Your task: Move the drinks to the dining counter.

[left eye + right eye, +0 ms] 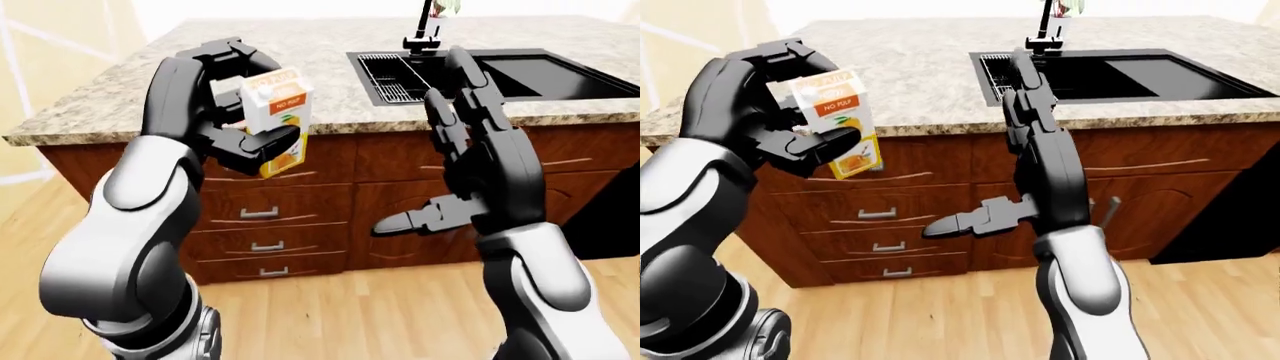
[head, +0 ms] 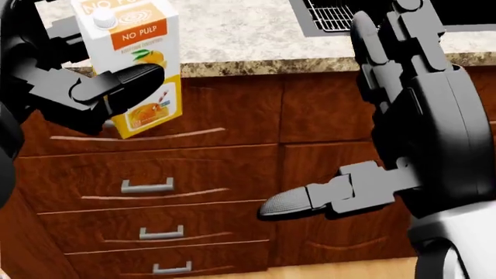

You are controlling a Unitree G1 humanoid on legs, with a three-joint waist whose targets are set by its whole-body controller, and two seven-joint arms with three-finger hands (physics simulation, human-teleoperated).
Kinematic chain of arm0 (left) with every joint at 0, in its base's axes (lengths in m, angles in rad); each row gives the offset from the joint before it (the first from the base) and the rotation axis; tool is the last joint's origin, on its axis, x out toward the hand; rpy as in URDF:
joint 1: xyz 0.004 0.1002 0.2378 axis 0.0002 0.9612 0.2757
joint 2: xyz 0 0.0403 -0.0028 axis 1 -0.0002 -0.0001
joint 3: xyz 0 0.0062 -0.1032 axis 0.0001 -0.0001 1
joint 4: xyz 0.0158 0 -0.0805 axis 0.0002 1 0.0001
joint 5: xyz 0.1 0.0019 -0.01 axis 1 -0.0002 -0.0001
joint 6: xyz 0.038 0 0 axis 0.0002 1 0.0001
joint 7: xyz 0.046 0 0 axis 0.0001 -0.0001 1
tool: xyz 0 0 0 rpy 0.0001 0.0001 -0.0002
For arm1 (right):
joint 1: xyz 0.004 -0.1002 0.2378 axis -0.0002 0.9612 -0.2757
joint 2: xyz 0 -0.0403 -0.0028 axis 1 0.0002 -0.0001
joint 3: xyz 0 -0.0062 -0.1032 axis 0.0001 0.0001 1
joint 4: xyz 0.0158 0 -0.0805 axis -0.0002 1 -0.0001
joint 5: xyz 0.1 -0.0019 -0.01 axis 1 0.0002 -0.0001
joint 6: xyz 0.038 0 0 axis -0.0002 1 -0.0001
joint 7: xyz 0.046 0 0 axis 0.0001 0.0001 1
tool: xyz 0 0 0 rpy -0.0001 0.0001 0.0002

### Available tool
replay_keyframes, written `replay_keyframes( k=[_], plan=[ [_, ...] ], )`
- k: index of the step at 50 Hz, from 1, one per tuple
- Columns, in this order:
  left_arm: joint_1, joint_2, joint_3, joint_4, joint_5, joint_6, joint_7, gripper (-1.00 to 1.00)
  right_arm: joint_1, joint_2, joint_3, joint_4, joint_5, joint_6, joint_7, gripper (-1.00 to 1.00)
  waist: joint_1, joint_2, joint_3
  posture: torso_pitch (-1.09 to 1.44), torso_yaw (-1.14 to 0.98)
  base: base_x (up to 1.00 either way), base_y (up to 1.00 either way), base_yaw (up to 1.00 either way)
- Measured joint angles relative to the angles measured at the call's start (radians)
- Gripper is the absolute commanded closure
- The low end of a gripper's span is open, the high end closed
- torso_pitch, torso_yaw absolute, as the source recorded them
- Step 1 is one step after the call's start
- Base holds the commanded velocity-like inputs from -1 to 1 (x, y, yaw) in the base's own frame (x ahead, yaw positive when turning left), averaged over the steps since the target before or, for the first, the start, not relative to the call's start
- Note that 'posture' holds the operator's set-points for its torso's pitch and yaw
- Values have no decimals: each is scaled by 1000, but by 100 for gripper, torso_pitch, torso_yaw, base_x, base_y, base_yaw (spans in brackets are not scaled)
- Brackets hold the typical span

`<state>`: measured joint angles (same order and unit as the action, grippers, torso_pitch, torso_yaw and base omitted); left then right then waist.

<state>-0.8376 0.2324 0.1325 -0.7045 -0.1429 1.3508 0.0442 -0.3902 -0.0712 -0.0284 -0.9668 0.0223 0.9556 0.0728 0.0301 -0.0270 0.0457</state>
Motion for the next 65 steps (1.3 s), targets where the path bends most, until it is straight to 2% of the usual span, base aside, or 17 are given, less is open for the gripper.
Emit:
replay_keyframes(
  k=[2,4,8,14,16,18,20,23,26,29,32,39,44,49,57,62,65],
  plan=[
    [-14,0,-1,-8,-1,-13,-5,100,-14,-2,-3,-3,4,7,-3,-100,1,-19,-6,0,0,48,0,0],
    [-10,-11,-9,-15,-5,-26,-9,100,-17,-9,-9,-9,7,14,-6,-100,-15,-6,6,0,0,48,0,0],
    [-5,-12,-37,5,-26,10,-30,100,-20,-9,-15,3,6,39,-15,-100,-26,-22,13,0,0,48,0,0],
    [-41,-2,-9,-32,-17,30,-27,100,-66,-6,-32,-42,41,71,-25,-100,-36,29,-1,0,0,29,0,2],
    [-52,-1,-5,-38,-14,27,-25,100,-78,-6,-43,-49,56,82,-34,-100,-23,73,-7,0,0,0,0,58],
    [-42,0,-7,-27,-17,43,-27,100,-66,1,-42,-48,71,100,-43,-100,1,69,30,0,0,0,0,100],
    [-35,9,-1,-9,-13,81,-26,100,-71,-4,-29,-27,89,124,-47,-100,22,78,18,0,0,0,0,100],
    [-51,12,10,-15,-3,102,-18,100,-78,-9,-30,-37,106,132,-55,-100,23,52,-3,0,0,0,0,96],
    [-63,24,34,-55,6,85,-13,100,-93,-14,-22,-47,118,114,-63,-100,5,-8,8,0,0,0,25,0],
    [-84,18,30,-61,8,68,-10,100,-87,-27,-30,-60,118,100,-73,-100,3,-42,14,0,0,0,0,0],
    [-61,6,0,-47,-9,79,-22,100,-71,-29,-40,-46,110,106,-83,-100,-15,0,20,0,0,8,0,0],
    [-74,6,-8,-53,-29,105,-34,100,-76,-33,-36,-55,109,103,-89,-100,-28,25,1,0,0,22,0,0],
    [-80,11,5,-68,-16,69,-29,100,-65,-32,-33,-50,113,76,-83,-100,-38,97,2,0,0,35,0,0],
    [-46,14,12,-39,-2,86,-23,100,-47,-24,-12,-29,122,79,-74,-100,-21,85,5,0,0,35,0,0],
    [-62,15,14,-48,2,75,-21,100,-58,-23,-15,-44,115,63,-74,-100,1,-14,-3,0,0,32,0,0],
    [-68,3,-13,-38,-20,75,-36,100,-41,-26,-30,-17,96,68,-85,-100,-16,-30,41,0,0,1,0,0],
    [-75,9,-8,-25,-28,97,-41,100,-46,-24,-27,-14,95,75,-85,-100,-18,-13,53,0,0,0,0,0]
  ],
)
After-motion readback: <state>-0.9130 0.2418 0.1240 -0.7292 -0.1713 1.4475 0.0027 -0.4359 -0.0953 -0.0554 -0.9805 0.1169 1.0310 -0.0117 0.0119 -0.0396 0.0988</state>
